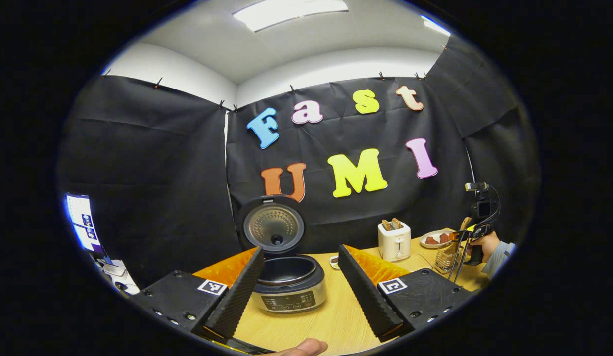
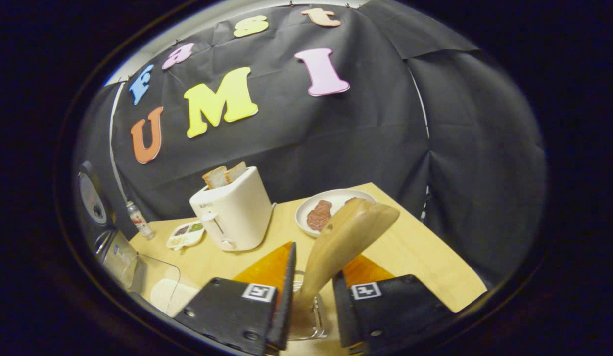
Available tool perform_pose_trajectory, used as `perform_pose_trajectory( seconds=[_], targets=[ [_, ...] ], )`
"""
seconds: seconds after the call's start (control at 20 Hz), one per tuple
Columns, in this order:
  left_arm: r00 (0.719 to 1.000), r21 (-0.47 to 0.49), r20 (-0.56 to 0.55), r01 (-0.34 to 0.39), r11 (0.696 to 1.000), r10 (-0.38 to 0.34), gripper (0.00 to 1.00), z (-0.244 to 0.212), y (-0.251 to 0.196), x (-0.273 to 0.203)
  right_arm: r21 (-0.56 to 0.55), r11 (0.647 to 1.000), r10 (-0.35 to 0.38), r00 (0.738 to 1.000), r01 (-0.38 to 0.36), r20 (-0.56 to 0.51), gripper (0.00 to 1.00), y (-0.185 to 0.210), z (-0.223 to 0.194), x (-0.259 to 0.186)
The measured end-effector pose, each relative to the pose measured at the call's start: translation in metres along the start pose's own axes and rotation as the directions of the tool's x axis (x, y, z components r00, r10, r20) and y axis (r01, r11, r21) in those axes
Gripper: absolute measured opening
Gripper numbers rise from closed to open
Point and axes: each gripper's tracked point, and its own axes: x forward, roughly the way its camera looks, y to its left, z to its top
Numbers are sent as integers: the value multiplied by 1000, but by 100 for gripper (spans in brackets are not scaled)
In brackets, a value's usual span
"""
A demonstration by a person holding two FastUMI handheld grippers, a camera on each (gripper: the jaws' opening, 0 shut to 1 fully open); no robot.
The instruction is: Close the left gripper, press the button to open the rice cooker; take a wooden spoon from the chopstick holder with the right hand, scoop a spoonful of rice and pour it into the rice cooker, then put the wooden spoon back into the chopstick holder.
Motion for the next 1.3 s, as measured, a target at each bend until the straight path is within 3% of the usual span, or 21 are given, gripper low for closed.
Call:
perform_pose_trajectory(
  seconds=[0.05,0.2,0.4,0.7,1.05,1.3],
  targets=[
    [1000,-11,-13,6,1000,-6,95,-4,1,-1,12,1000,21,1000,-21,5,31,2,1,1],
    [1000,-35,-28,2,999,-3,96,-5,10,-3,11,999,46,998,-47,31,21,13,13,-10],
    [999,-61,-35,12,998,-14,95,-6,13,-7,-33,998,65,991,-62,113,19,23,44,-33],
    [997,-71,-66,27,997,-31,96,-13,20,-10,-71,997,36,977,-21,210,17,34,91,-76],
    [995,-87,-81,44,995,-51,96,-22,36,-10,-107,989,123,964,-101,234,16,107,114,-128],
    [993,-107,-97,50,993,-60,96,-30,50,-12,-201,970,179,956,-133,232,17,173,101,-129]
  ],
)
